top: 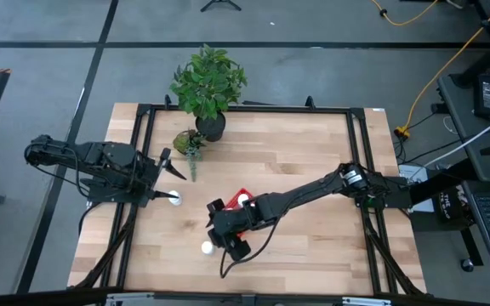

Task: Pick and place pill bottles into a basket
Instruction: Put the top white medicine bottle into the red bin

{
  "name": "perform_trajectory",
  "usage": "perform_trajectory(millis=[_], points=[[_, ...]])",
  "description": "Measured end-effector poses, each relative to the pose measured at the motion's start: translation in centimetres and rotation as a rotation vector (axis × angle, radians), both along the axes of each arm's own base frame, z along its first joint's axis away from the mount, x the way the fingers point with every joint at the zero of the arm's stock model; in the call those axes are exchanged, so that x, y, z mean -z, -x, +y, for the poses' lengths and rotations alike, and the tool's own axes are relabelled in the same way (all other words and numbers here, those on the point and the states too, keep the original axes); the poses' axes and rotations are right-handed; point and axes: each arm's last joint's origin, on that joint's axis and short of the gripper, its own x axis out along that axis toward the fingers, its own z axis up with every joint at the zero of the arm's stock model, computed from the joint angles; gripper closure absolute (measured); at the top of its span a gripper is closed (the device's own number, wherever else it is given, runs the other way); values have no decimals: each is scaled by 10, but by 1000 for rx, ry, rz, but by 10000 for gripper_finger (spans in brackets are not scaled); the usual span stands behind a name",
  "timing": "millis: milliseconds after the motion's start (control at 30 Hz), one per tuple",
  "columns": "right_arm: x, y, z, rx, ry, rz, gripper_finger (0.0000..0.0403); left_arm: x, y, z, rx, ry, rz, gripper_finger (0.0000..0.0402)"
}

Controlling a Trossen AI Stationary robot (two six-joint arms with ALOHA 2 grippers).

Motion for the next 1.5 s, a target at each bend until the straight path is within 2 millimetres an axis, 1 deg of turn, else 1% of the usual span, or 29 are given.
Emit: perform_trajectory(millis=[100,167,233,400,467,533,600,667,800,867,967,1100,1200,1333,1400,1500], points=[[7,5,-2,3,40,74,104,-1,-1,0,10,-29,-24,130],[9,7,-5,49,82,102,104,-4,-1,0,10,-24,-53,130],[6,13,-9,97,139,137,104,-6,-2,0,6,-4,-75,130],[-14,26,-14,165,132,173,104,-7,-2,-1,31,27,-69,130],[-18,36,-16,202,164,214,104,-6,-1,-1,31,27,-58,130],[-26,48,-18,251,214,217,107,-4,-1,-1,31,25,-41,130],[-41,65,-21,290,237,183,113,-2,-1,-1,31,22,-21,130],[-58,87,-26,326,221,138,122,0,0,-1,30,19,2,130],[-85,142,-42,325,175,22,136,1,0,-1,30,17,10,130],[-95,173,-54,308,148,-58,138,0,0,-1,32,13,2,130],[-99,216,-70,279,50,-160,139,-1,-1,-1,32,14,-8,130],[-88,268,-89,267,-69,-270,139,-1,-1,-1,32,13,-10,130],[-73,296,-97,189,-227,-394,139,-1,-1,-1,24,10,-12,130],[-45,318,-101,46,-379,-564,139,-2,-1,-1,16,9,-20,130],[-25,324,-103,30,-387,-589,139,-2,-1,-1,16,10,-26,130],[3,328,-107,48,-389,-584,139,-4,-2,-1,16,13,-42,130]])
